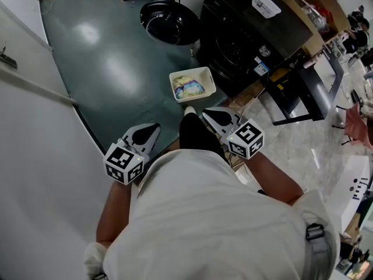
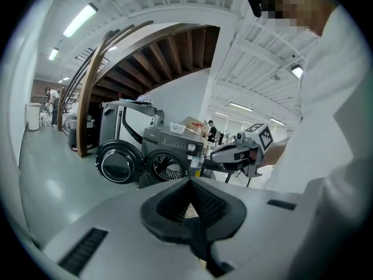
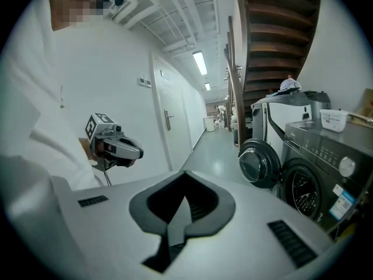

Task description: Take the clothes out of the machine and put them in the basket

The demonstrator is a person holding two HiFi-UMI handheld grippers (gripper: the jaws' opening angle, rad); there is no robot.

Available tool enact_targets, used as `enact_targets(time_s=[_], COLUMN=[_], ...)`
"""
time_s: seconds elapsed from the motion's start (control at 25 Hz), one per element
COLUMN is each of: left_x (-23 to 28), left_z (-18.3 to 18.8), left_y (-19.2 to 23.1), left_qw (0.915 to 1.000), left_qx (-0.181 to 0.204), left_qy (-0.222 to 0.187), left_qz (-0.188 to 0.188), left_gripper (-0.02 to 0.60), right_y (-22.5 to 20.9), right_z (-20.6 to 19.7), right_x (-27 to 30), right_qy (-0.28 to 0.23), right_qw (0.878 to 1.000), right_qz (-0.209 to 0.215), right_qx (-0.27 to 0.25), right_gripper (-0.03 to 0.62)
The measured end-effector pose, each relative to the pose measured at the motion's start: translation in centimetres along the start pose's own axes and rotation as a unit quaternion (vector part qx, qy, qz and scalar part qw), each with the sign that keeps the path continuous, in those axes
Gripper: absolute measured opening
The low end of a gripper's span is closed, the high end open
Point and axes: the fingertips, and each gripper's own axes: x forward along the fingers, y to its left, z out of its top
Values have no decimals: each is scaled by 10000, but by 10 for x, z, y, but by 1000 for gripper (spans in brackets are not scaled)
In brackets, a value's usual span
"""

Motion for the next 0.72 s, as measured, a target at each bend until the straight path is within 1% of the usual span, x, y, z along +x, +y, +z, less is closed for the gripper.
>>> enact_targets(time_s=[0.44,0.72], left_x=[0,2], left_z=[-6,-10], left_y=[6,6], left_qw=[9999,9999], left_qx=[-52,-93], left_qy=[25,26], left_qz=[92,64], left_gripper=[-3,-3], right_y=[0,2], right_z=[1,0], right_x=[8,10], right_qy=[-4,3], right_qw=[9999,9999], right_qz=[110,125], right_qx=[-63,-70], right_gripper=[5,5])
